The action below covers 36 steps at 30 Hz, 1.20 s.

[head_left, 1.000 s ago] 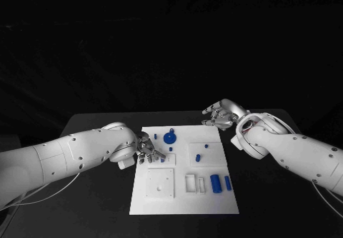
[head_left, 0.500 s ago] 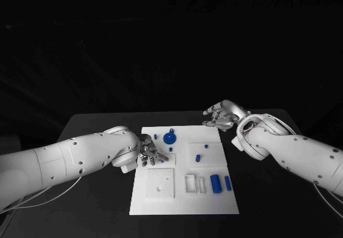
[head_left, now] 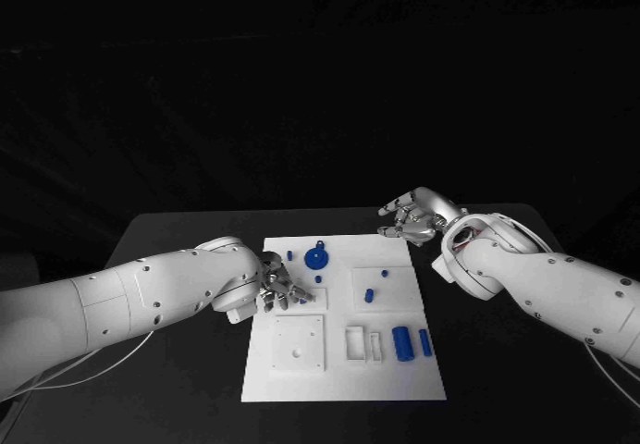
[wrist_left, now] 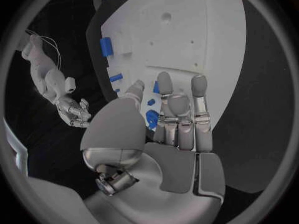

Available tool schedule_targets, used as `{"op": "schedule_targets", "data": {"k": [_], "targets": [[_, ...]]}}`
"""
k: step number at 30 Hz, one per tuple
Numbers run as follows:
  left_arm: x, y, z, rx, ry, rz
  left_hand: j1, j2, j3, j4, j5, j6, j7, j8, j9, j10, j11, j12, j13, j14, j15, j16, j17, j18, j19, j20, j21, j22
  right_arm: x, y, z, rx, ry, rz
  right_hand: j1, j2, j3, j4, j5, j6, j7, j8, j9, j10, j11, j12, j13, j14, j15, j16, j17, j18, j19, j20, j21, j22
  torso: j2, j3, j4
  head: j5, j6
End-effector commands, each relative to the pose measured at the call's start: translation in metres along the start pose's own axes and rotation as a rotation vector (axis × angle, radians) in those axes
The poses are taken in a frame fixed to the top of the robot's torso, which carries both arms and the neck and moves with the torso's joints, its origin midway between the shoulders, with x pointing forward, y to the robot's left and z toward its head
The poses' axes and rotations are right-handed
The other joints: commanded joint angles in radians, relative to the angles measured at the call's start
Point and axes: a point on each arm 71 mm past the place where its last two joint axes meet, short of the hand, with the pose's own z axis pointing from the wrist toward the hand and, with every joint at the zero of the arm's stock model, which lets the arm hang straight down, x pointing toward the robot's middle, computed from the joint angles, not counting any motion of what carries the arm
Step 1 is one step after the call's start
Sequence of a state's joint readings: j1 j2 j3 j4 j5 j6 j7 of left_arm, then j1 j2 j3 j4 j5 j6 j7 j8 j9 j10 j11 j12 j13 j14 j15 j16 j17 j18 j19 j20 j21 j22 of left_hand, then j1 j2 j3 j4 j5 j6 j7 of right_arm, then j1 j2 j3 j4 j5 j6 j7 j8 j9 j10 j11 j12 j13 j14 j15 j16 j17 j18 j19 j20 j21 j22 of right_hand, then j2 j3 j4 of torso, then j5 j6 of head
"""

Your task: Assemble the parts on the task board

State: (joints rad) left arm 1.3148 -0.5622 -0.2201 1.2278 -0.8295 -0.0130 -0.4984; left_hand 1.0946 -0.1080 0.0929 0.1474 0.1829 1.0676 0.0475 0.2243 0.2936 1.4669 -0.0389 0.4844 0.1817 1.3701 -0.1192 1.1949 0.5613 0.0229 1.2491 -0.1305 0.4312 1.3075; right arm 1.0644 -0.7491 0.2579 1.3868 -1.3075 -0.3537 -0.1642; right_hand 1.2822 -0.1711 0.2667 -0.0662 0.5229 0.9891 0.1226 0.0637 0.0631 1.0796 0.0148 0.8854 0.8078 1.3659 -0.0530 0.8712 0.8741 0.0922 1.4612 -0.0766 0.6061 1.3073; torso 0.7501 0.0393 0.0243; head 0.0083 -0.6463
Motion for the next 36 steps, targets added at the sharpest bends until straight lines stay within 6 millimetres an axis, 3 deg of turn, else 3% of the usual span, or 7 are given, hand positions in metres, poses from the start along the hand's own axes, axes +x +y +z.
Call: {"op": "schedule_targets", "data": {"k": [1, 6, 10, 20, 36], "targets": [[0.001, -0.001, 0.001, -0.009, 0.003, 0.01, -0.004, 0.005, -0.001, -0.006, 0.006, -0.008, -0.003, 0.011, 0.01, 0.041, -0.002, -0.003, 0.001, -0.001, 0.003, 0.003, -0.002, -0.009, 0.0, -0.004, 0.0, 0.016, 0.0, 0.001, 0.0, -0.011, 0.002, -0.001, -0.013, 0.0, 0.003, 0.001, 0.005, 0.006, 0.001, -0.001, 0.001, 0.0, -0.005, -0.001, -0.001, 0.003, -0.007, 0.0, 0.0, 0.009, 0.013, -0.002, 0.001, 0.072, 0.0, -0.0003, 0.0012, -0.002, -0.001], [0.001, -0.002, 0.003, -0.015, 0.009, 0.018, -0.002, 0.015, -0.004, -0.017, 0.006, -0.001, -0.006, 0.02, 0.022, 0.041, -0.003, 0.0, 0.002, -0.001, 0.002, 0.005, -0.001, -0.01, 0.0, -0.005, 0.0, 0.017, 0.001, 0.001, 0.0, -0.011, 0.003, -0.001, -0.013, 0.0, 0.003, 0.001, 0.005, 0.006, 0.001, -0.001, 0.001, 0.0, -0.005, -0.001, -0.001, 0.003, -0.007, 0.0, 0.0, 0.009, 0.013, -0.002, 0.001, 0.072, 0.001, -0.0004, 0.0003, -0.002, -0.002], [0.004, -0.004, 0.005, -0.019, 0.02, 0.025, -0.009, 0.028, -0.012, -0.029, 0.005, -0.005, -0.011, 0.039, 0.07, 0.041, -0.005, 0.001, 0.002, -0.002, 0.001, 0.006, -0.001, -0.011, 0.0, -0.007, 0.002, 0.017, 0.001, 0.001, 0.0, -0.011, 0.003, -0.001, -0.013, 0.0, 0.003, 0.001, 0.005, 0.006, 0.001, -0.001, 0.001, 0.0, -0.005, -0.001, -0.001, 0.003, -0.007, 0.0, 0.0, 0.009, 0.013, -0.002, 0.001, 0.072, 0.0, -0.0001, -0.0004, -0.002, -0.003], [0.008, -0.007, 0.008, -0.023, 0.034, 0.034, -0.01, 0.04, -0.015, -0.037, 0.005, -0.002, -0.016, 0.044, 0.119, 0.042, -0.007, 0.009, 0.003, 0.0, -0.001, 0.01, -0.001, -0.012, 0.0, -0.008, 0.005, 0.017, 0.001, 0.002, 0.0, -0.012, 0.004, 0.0, -0.012, 0.0, 0.004, 0.001, 0.005, 0.007, 0.0, -0.001, 0.001, 0.001, -0.005, -0.001, -0.002, 0.005, -0.008, -0.002, -0.001, 0.009, 0.013, -0.002, 0.0, 0.072, 0.0, 0.0005, 0.0009, -0.003, -0.003], [0.008, -0.006, 0.011, -0.036, 0.038, 0.037, 0.016, 0.159, -0.065, -0.143, 0.006, 0.005, -0.023, 0.032, 0.136, 0.043, -0.011, 0.021, -0.006, 0.003, -0.002, 0.018, 0.011, -0.012, -0.001, -0.009, 0.011, 0.017, 0.002, 0.002, 0.0, -0.012, 0.006, 0.0, -0.012, 0.0, 0.004, 0.001, 0.005, 0.007, 0.0, -0.001, 0.001, 0.001, -0.005, -0.001, -0.002, 0.005, -0.008, -0.002, -0.001, 0.009, 0.013, -0.002, 0.0, 0.072, 0.001, 0.0003, 0.0008, -0.009, -0.005]]}}
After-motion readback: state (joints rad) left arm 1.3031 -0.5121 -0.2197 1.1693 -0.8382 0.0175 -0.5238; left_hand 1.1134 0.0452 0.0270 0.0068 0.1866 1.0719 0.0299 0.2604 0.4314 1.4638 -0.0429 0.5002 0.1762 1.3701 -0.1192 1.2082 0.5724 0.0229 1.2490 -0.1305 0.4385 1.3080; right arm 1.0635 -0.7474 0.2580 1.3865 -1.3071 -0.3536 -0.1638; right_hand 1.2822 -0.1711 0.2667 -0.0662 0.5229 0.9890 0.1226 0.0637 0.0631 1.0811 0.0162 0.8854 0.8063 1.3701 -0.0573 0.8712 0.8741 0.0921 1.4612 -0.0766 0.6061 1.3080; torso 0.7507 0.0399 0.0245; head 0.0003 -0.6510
